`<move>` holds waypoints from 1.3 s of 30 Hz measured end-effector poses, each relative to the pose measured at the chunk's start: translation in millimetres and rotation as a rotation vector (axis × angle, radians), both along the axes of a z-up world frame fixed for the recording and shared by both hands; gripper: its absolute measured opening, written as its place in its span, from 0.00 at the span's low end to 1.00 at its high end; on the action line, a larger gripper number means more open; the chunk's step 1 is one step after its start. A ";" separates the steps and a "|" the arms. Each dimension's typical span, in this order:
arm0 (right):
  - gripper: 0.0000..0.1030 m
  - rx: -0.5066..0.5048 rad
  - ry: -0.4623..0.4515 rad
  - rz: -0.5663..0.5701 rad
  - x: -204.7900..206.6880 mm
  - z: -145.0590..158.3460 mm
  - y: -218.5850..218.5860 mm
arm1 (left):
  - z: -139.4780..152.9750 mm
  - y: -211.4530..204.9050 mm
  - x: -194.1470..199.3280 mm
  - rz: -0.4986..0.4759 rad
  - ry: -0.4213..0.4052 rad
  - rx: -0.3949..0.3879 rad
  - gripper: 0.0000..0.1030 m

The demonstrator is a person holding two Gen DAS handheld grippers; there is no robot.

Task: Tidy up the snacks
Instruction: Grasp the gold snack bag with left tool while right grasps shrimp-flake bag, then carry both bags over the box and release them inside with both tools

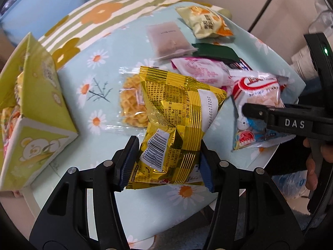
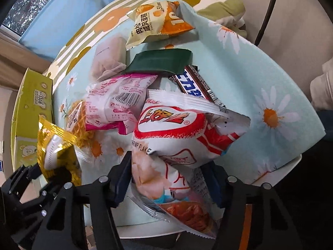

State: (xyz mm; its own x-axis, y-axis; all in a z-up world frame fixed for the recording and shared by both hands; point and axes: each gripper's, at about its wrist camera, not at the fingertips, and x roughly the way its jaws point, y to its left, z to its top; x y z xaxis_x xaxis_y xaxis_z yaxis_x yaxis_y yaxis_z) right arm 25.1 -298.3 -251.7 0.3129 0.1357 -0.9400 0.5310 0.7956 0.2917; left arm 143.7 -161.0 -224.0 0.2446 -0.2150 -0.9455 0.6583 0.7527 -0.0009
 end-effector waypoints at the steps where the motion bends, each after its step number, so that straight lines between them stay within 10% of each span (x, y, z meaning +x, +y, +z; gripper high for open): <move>1: 0.56 0.001 -0.002 0.002 -1.0 1.2 -0.1 | 1.7 0.8 0.2 0.008 -0.003 -0.003 0.49; 20: 0.53 -0.101 -0.176 0.174 8.6 80.6 4.2 | 66.4 26.0 6.3 0.232 -0.076 -0.138 0.49; 39: 0.53 0.026 -0.409 0.522 154.9 158.3 164.9 | 143.8 224.0 94.8 0.625 -0.222 -0.230 0.49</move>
